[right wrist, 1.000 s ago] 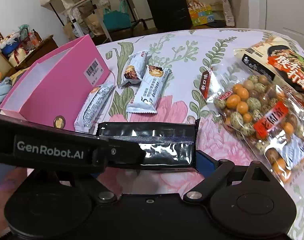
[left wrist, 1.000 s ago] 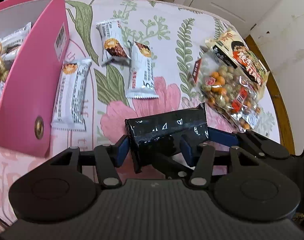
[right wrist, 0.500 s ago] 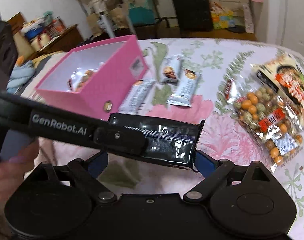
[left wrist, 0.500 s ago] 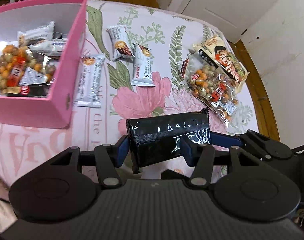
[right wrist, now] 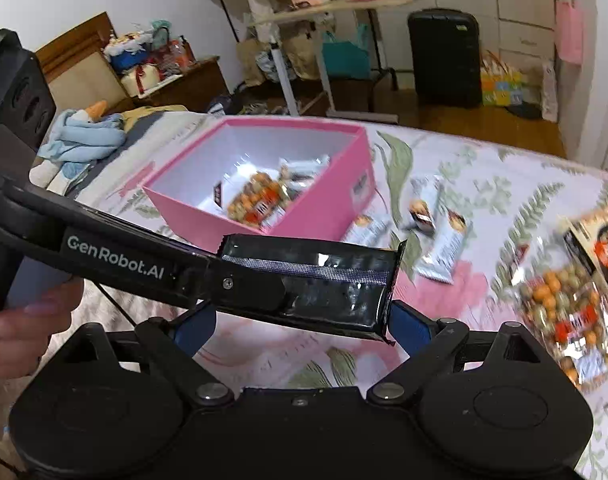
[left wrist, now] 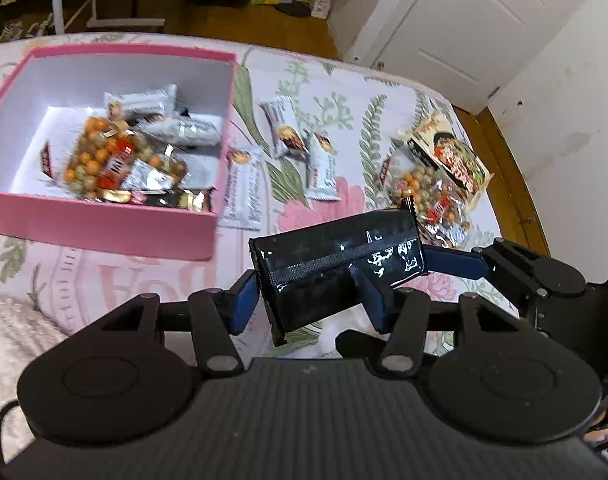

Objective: Organize snacks
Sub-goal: 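Carry the black foil pack into the pink box and open the left tool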

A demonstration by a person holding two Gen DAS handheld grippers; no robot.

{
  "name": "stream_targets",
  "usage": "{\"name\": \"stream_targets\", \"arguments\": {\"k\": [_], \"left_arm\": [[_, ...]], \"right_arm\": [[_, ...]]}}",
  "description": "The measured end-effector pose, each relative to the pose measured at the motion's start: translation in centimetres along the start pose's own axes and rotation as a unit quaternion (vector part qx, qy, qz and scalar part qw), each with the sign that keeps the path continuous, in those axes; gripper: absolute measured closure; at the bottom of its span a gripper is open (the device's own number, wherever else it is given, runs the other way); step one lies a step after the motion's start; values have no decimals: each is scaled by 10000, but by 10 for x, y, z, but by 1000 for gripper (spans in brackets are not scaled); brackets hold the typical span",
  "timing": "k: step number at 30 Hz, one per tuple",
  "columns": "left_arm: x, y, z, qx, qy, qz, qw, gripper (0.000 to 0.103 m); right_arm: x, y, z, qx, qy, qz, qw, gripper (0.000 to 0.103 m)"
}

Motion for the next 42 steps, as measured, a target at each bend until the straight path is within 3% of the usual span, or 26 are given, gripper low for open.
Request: {"name": "stream_targets", "arguments": {"k": [10,15,19,24,26,29,33,38,42], "left_arm": [[36,-45,-44,88,489,-293,9983,50],[61,-73,-45,33,736,-378,9966,50],[84,-96,-37,76,967,-548,9938,50],[106,-121,-10,219,955,-729,9925,50],[112,-130,3,153,861,-732,9935,44],[118,-144,23,180,828,-890,9924,44],[118,-153,49,443,683,-853,9930,42],[116,-146,49,1140,749,-323,9901,40],[110,-144,26,1011,805,-472,9905,40]], "right_arm": [[51,-34,18,505,124,-507,9974,9],[81,-39,40,480,210,-764,9957,14],[98,-30,67,701,-46,-610,9957,16],[110,-24,104,640,-222,-690,9953,20],[110,-22,118,571,-346,-697,9953,21],[113,-20,137,458,-397,-800,9949,23],[113,-18,156,149,-527,-1042,9931,25],[111,-11,143,-381,-340,-1308,9901,25],[108,8,110,-342,-123,-903,9952,25]]}}
Point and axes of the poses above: each gripper's, at about its wrist camera, not at the fingertips, and z roughly the way its jaws point, y to its right, x to its top, the point moved 8 cm from there along z, roughly the way its jaws point, and after that the axes turned 8 degrees about -z, right-handed, at the moved point
